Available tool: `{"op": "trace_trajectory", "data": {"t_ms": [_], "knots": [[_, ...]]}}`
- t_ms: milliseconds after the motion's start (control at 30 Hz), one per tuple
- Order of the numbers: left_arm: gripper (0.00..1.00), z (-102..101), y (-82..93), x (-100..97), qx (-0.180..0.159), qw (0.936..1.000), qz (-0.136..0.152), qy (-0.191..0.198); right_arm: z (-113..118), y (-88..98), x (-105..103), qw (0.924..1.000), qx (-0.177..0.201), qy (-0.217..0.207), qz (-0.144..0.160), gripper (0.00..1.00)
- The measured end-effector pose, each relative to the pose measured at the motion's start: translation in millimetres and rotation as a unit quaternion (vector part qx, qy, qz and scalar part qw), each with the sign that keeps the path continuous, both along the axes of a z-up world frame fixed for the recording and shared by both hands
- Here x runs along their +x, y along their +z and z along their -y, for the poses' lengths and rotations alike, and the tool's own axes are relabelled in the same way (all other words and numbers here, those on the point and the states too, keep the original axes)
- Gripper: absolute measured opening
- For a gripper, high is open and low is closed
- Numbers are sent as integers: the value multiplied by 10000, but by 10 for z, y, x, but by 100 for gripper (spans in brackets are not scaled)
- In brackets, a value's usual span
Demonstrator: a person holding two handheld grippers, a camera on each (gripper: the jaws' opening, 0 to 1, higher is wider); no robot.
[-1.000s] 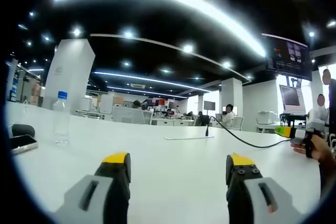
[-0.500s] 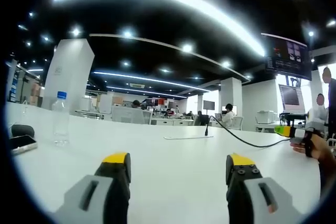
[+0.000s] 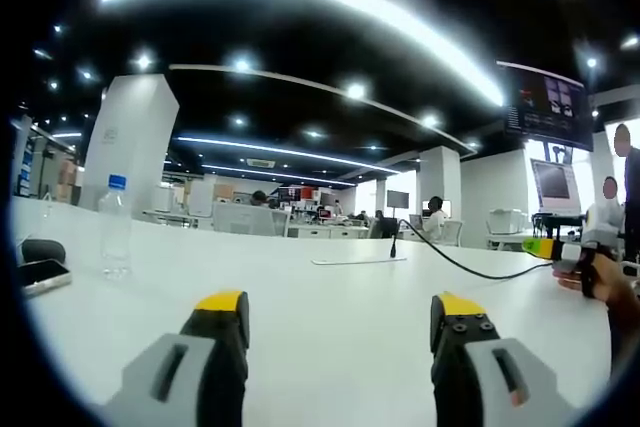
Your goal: Locate the USB plug end of the data cable currently connected to the USB port on the desk. Grip the plug, withdraw it from the port, and place it onto the desktop.
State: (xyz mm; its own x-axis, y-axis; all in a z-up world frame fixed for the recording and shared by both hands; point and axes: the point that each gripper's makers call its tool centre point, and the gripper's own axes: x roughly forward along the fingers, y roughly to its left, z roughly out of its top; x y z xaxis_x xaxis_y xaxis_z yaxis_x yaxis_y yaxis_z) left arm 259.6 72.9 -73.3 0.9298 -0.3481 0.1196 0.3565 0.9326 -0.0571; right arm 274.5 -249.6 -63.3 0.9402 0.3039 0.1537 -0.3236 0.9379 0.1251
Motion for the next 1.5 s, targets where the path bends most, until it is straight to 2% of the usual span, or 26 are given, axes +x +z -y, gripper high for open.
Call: {"op": "trace_trajectory", "data": {"t_ms": [1100, 1500], "knots": [[74, -10, -21, 18, 121, 9999, -36, 11, -13, -1, 12, 10000, -4, -10, -8, 57], [73, -20, -11, 23, 39, 10000, -22, 20, -6, 0, 17, 10000, 31, -5, -6, 57]]}}
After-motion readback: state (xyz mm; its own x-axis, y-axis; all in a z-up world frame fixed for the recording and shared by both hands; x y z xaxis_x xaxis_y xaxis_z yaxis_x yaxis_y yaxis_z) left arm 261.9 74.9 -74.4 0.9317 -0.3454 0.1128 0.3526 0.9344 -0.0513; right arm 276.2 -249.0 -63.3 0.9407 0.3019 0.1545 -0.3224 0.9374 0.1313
